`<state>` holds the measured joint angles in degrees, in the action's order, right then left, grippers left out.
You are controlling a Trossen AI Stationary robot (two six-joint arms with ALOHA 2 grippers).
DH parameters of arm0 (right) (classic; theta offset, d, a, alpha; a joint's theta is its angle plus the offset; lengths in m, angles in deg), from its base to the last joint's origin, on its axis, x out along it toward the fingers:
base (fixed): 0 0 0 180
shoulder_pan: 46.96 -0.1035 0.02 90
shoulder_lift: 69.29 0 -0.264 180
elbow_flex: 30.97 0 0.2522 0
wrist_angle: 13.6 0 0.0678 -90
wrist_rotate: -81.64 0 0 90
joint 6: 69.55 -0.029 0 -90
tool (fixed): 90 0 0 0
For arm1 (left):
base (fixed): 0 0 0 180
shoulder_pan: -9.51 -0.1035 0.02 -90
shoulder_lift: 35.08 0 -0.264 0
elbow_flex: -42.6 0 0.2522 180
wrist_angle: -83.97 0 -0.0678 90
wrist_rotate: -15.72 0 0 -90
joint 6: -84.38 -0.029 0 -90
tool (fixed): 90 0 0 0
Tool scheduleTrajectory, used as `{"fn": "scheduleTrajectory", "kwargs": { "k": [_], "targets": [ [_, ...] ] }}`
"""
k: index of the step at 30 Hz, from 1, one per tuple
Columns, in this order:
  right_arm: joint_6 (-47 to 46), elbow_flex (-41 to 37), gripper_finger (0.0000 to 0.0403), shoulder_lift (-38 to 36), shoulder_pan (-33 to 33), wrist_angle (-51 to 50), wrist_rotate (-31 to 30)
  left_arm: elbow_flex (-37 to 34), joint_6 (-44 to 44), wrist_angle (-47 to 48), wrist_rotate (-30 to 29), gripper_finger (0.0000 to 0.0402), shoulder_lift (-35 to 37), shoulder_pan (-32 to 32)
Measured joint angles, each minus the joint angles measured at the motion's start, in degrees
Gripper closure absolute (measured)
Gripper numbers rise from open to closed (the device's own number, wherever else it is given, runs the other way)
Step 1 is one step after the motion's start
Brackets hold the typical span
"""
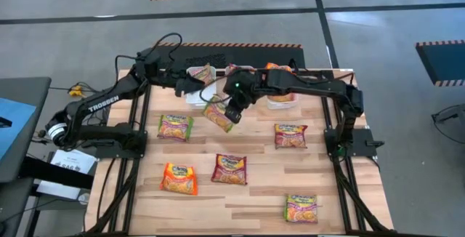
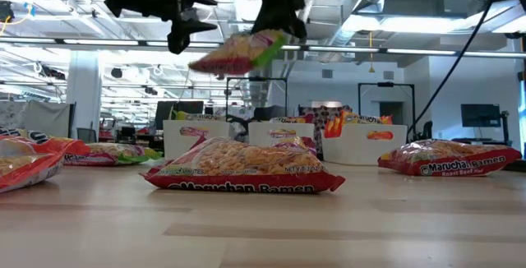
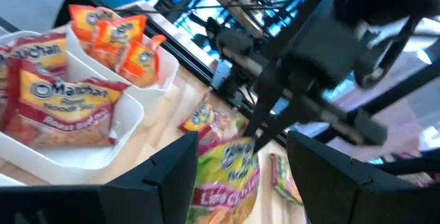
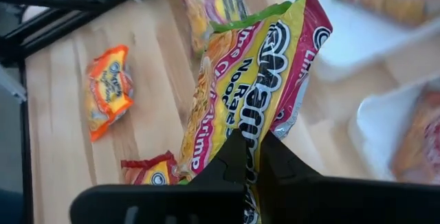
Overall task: Sort Maruchan noodles
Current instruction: Put the green noodle pack into the left white bin
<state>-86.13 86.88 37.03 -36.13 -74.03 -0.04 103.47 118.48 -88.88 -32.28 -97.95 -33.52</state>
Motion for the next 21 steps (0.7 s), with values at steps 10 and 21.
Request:
{"fn": "scheduleTrajectory", "kwargs": {
  "k": [10,21],
  "targets": [
    [8.3,6.1,0.0390,0.0,1.4,-2.9,0.6,0.0,0.0,0.8,3.5,0.0193,0.0,0.0],
    [12.7,10.9,0.0390,0.0,2.1,-4.3,0.9,0.0,-0.4,1.3,2.7,0.0193,0.0,0.0]
  ]
}}
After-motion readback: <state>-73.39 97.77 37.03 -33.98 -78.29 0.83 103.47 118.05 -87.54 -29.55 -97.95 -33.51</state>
